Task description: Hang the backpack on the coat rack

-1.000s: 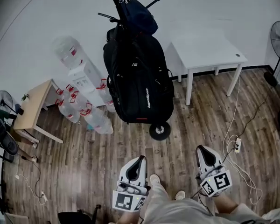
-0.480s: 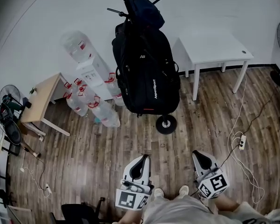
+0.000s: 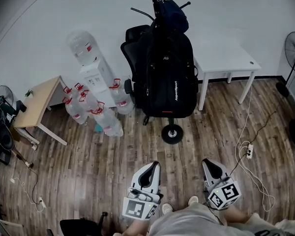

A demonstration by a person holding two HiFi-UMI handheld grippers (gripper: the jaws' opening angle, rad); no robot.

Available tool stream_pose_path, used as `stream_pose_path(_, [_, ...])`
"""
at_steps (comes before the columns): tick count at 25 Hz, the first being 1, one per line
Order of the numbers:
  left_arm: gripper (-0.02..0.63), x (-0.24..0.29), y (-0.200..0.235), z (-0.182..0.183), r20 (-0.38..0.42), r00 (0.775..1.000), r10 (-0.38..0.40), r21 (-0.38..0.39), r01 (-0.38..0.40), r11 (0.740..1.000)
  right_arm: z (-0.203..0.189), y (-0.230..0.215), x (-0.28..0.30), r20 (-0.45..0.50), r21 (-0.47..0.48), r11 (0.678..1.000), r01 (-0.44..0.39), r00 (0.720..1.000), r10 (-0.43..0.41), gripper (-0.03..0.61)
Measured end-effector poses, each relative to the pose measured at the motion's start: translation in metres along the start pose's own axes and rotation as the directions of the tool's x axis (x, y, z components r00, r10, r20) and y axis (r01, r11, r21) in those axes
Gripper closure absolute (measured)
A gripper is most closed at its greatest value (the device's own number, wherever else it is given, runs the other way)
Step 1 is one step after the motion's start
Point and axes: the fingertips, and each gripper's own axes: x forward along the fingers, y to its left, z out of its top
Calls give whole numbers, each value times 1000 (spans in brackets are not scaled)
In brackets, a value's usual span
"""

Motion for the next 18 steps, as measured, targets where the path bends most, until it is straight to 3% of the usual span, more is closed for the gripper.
stream_pose_path(8, [606, -38, 21, 3, 21, 998, -55, -29, 56, 998, -7, 45, -6, 28, -7, 998, 68, 997, -68, 552])
stream_pose_path(18, [606, -32, 16, 3, 21, 992, -125, -37, 125, 991, 1, 48, -15, 44, -30, 991, 128, 991, -127, 552])
